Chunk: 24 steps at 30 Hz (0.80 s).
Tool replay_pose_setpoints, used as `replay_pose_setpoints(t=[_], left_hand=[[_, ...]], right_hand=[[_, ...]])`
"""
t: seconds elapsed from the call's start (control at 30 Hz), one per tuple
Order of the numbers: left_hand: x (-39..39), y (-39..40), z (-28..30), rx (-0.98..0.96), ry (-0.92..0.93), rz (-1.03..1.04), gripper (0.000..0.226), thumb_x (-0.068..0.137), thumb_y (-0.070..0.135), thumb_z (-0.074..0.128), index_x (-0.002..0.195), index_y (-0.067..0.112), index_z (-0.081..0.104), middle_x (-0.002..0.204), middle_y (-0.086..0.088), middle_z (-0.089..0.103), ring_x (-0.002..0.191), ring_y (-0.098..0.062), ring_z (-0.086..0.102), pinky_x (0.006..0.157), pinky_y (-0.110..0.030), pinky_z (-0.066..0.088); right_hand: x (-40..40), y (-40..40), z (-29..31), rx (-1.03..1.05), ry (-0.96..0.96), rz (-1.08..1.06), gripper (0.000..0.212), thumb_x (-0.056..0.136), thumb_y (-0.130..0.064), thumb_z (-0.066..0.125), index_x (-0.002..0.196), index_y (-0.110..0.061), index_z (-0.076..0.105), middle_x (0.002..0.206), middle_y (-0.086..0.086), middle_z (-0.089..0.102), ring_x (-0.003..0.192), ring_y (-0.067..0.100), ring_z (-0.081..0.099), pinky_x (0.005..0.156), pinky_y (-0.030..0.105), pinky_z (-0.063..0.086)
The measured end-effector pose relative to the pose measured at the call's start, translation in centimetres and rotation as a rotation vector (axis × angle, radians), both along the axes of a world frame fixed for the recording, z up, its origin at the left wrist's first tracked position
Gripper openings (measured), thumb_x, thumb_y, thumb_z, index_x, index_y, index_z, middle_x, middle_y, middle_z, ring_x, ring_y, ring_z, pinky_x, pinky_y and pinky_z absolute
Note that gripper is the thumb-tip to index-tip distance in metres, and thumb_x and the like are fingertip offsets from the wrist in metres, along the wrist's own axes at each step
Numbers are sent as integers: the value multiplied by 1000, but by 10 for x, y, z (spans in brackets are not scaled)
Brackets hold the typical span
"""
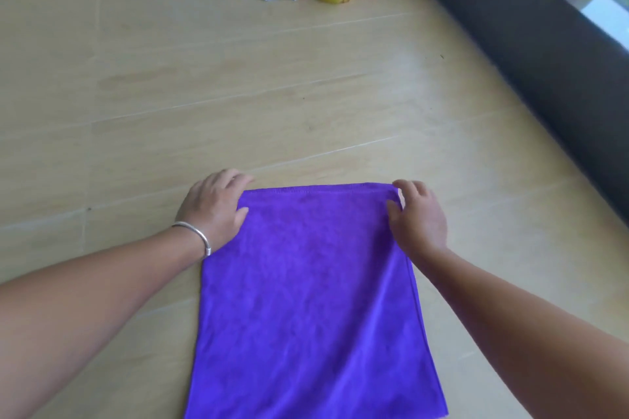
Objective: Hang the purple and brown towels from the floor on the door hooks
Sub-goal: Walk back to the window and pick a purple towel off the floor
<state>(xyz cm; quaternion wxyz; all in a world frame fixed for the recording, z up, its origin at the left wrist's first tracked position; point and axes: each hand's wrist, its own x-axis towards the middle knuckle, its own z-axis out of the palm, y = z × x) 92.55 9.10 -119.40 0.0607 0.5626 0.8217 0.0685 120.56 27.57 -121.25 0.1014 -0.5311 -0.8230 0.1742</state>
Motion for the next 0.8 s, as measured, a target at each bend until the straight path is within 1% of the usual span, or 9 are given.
replay_pose_setpoints(t=[0.13, 0.17, 0.23, 0.3, 0.37, 0.5, 0.57, 0.7, 0.8], left_hand=[[43, -45, 2, -241, 98, -334, 71, 91, 57, 42, 151, 31, 14, 160, -3, 10, 146, -22, 12, 118, -46, 10], [52, -59, -2, -284, 108, -387, 74, 90, 63, 34, 151, 33, 6, 160, -2, 2, 147, -22, 6, 118, -49, 8], [71, -87, -8, -337, 134, -513, 79, 84, 69, 32, 151, 31, 16, 159, -7, 11, 145, -27, 14, 113, -57, 18], [83, -109, -15, -374, 139, -566, 82, 80, 72, 36, 149, 29, 29, 156, -9, 23, 142, -29, 25, 106, -62, 28], [84, -119, -23, -415, 135, -557, 84, 79, 74, 36, 149, 29, 27, 156, -9, 22, 143, -30, 23, 105, -64, 28], [63, -104, -38, -499, 176, -541, 82, 81, 79, 12, 142, 40, -28, 153, -2, -31, 140, -25, -28, 110, -61, -12], [48, -85, -37, -522, 242, -435, 82, 81, 78, 12, 136, 40, -37, 152, -2, -34, 140, -23, -30, 110, -58, -13], [22, -49, -20, -498, 276, -179, 76, 90, 67, 23, 148, 35, -14, 159, -4, -13, 147, -21, -8, 114, -53, 6], [30, -53, -11, -250, 198, -293, 71, 90, 59, 35, 150, 22, 25, 157, -12, 20, 143, -26, 25, 112, -49, 26]], right_hand=[[9, -52, 5, 163, -135, 568, 50, 84, -36, 64, 129, -18, 57, 138, 10, 52, 127, 29, 47, 107, 45, 35], [15, -67, 2, 175, -152, 667, 53, 83, -43, 63, 130, -18, 57, 139, 11, 51, 129, 30, 47, 108, 48, 34], [32, -95, -7, 155, -217, 825, 62, 83, -56, 55, 134, -20, 53, 143, 10, 47, 133, 29, 42, 109, 52, 32], [46, -113, -19, 133, -279, 913, 71, 82, -66, 48, 138, -23, 47, 148, 9, 40, 137, 29, 36, 110, 54, 29], [53, -117, -26, 124, -320, 940, 75, 83, -70, 43, 142, -25, 42, 152, 9, 35, 140, 29, 31, 112, 55, 26], [33, -100, -28, 115, -358, 959, 76, 86, -72, 33, 148, -27, 32, 156, 8, 27, 144, 28, 24, 115, 53, 18], [11, -82, -26, 117, -394, 911, 77, 87, -73, 27, 150, -29, 26, 158, 7, 21, 145, 26, 17, 117, 52, 13], [-35, -58, -21, 170, -408, 677, 76, 88, -70, 21, 152, -28, 14, 160, 5, 9, 147, 24, 3, 118, 50, 4], [-32, -66, -20, 227, -208, 733, 69, 91, -62, 37, 147, -23, 33, 156, 9, 26, 146, 26, 17, 117, 50, 14]])
